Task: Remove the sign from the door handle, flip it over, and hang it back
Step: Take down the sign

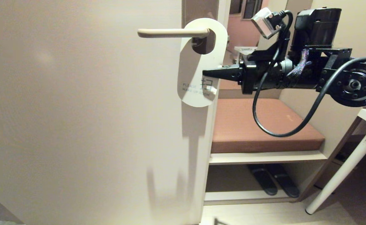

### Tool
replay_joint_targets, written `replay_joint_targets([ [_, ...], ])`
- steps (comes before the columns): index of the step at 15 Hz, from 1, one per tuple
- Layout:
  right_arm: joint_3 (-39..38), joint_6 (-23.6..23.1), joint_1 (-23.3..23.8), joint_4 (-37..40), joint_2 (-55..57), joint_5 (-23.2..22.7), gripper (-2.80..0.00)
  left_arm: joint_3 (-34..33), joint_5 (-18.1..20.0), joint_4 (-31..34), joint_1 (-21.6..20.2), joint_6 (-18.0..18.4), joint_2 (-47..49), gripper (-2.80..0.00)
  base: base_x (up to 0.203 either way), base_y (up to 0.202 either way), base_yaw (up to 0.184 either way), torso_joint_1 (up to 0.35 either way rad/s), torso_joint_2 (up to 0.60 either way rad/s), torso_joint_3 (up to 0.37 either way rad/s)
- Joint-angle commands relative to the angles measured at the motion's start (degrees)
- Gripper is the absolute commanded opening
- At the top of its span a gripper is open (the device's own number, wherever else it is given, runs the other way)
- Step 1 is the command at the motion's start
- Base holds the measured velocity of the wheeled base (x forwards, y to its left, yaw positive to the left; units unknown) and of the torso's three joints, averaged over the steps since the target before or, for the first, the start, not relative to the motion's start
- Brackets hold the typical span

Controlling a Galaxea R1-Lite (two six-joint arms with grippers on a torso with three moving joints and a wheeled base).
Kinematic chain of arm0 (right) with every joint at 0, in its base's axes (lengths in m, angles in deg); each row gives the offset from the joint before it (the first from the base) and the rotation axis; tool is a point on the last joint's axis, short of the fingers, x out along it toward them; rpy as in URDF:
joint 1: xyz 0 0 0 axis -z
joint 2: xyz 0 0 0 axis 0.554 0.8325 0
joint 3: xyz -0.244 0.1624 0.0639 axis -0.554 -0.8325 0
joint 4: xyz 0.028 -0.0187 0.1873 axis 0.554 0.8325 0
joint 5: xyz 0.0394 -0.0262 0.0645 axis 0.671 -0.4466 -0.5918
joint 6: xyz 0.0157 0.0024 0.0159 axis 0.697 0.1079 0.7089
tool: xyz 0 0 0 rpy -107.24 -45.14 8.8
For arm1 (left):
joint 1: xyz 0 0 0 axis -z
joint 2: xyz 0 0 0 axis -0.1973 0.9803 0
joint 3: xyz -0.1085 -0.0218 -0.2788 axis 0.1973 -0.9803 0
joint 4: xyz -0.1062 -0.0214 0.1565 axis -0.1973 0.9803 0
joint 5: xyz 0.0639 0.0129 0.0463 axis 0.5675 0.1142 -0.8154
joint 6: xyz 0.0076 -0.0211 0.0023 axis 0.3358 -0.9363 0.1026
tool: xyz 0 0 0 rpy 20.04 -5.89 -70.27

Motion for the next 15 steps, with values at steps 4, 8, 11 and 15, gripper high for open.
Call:
replay_joint_targets([
  [4,-1.38,-0.02,-0.1,-0.15,-2.25,1.26,-2.8,0.0,0.0,-0.02,-0.02,0.01,0.09,-2.8,0.0,0.0,0.0,0.0,0.0,0.0],
  [8,-3.29,-0.02,-0.18,-0.15,-4.2,1.38,-2.8,0.0,0.0,-0.02,-0.02,0.01,0.09,-2.8,0.0,0.0,0.0,0.0,0.0,0.0],
  [11,-4.76,-0.19,-1.03,-0.24,-5.22,5.32,-2.8,0.0,0.0,-0.02,-0.02,0.01,0.09,-2.8,0.0,0.0,0.0,0.0,0.0,0.0],
  [15,-5.7,-0.04,-3.33,-5.27,-5.08,12.34,-2.8,0.0,0.16,-0.02,-0.02,0.01,0.09,-2.8,0.0,0.0,0.0,0.0,0.0,0.0],
])
